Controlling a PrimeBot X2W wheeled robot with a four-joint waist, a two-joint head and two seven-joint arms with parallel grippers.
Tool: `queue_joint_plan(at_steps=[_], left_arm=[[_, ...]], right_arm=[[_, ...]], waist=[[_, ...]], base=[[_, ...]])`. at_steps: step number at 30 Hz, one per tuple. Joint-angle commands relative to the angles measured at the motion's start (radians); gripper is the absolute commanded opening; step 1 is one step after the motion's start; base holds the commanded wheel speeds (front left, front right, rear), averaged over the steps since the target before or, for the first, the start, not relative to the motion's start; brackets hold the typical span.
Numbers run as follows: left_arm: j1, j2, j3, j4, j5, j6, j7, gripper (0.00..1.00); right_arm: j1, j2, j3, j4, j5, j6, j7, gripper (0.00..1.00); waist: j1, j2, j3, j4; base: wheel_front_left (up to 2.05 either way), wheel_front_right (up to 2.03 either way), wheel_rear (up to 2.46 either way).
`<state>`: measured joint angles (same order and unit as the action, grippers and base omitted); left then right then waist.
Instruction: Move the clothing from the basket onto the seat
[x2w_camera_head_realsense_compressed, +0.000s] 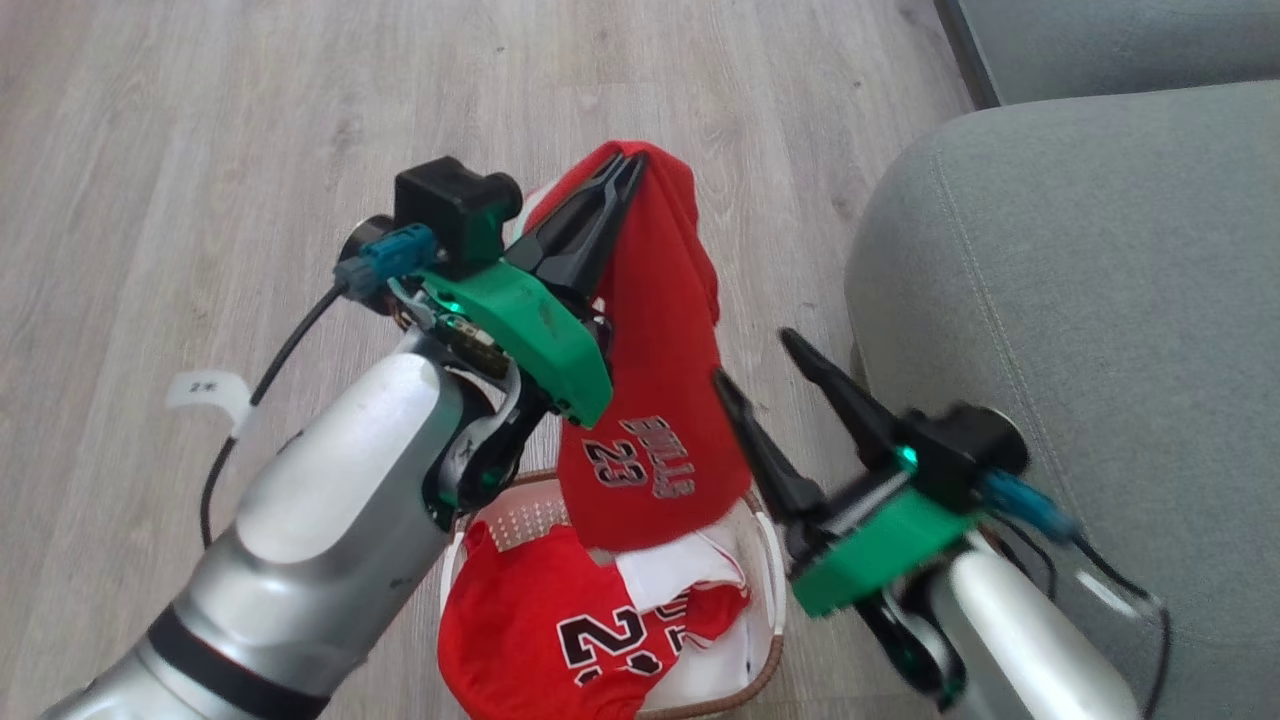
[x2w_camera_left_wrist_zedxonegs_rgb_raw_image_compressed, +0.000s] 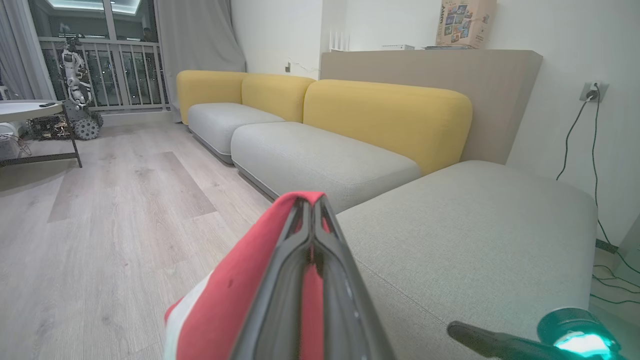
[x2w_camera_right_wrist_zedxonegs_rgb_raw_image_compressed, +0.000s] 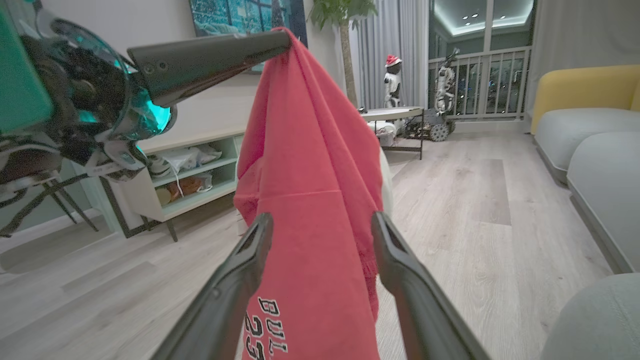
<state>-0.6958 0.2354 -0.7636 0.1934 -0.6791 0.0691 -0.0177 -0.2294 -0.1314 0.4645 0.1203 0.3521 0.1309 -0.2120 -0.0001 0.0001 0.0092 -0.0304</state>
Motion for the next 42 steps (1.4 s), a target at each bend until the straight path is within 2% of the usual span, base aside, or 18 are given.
queue_joint_plan(at_steps=[1, 5, 11, 19, 26, 27, 28, 29, 42], left_arm=[[-0.070, 0.006, 0.036, -0.022, 0.003, -0.008, -0.004, 0.00], [-0.072, -0.011, 0.021, -0.019, 0.002, -0.015, -0.005, 0.00], [-0.066, -0.041, -0.003, -0.031, -0.013, -0.027, 0.004, 0.00], [-0.052, -0.072, -0.052, -0.063, -0.015, -0.034, 0.027, 0.00], [-0.050, -0.085, -0.075, -0.078, -0.014, -0.033, 0.038, 0.00], [-0.049, -0.086, -0.077, -0.078, -0.015, -0.033, 0.038, 0.00], [-0.048, -0.086, -0.079, -0.079, -0.015, -0.033, 0.038, 0.00], [-0.046, -0.086, -0.080, -0.079, -0.015, -0.033, 0.039, 0.00], [-0.006, -0.038, -0.054, -0.037, -0.030, -0.007, 0.023, 0.00]], right_arm=[[-0.075, 0.002, 0.046, 0.018, 0.020, 0.000, 0.012, 1.00], [-0.155, 0.003, 0.122, 0.136, 0.033, 0.000, 0.036, 1.00], [-0.229, 0.019, 0.184, 0.281, 0.050, 0.000, 0.038, 1.00], [-0.325, 0.051, 0.194, 0.476, 0.072, 0.000, -0.006, 1.00], [-0.405, 0.071, 0.205, 0.567, 0.093, 0.000, -0.044, 1.00], [-0.412, 0.073, 0.205, 0.575, 0.095, 0.000, -0.046, 0.90], [-0.417, 0.074, 0.205, 0.582, 0.097, 0.000, -0.047, 0.52], [-0.420, 0.075, 0.204, 0.587, 0.098, 0.000, -0.048, 0.00], [-0.327, 0.059, 0.103, 0.441, 0.049, 0.000, -0.050, 0.00]], waist=[[0.0001, -0.0001, 0.001, 0.005], [0.0001, -0.0001, -0.001, 0.021], [0.0001, -0.0001, -0.011, 0.048], [0.0001, -0.0001, -0.020, 0.087], [0.0001, -0.0001, -0.018, 0.105], [0.0001, -0.0001, -0.018, 0.106], [0.0001, -0.0001, -0.019, 0.107], [0.0001, -0.0001, -0.019, 0.108], [0.0001, -0.0001, -0.025, 0.084]], base=[[0.00, 0.00, 0.00], [0.00, 0.00, 0.00], [0.00, 0.00, 0.00], [0.00, 0.00, 0.00], [0.00, 0.00, 0.00], [0.00, 0.00, 0.00], [0.00, 0.00, 0.00], [0.00, 0.00, 0.00], [0.00, 0.00, 0.00]])
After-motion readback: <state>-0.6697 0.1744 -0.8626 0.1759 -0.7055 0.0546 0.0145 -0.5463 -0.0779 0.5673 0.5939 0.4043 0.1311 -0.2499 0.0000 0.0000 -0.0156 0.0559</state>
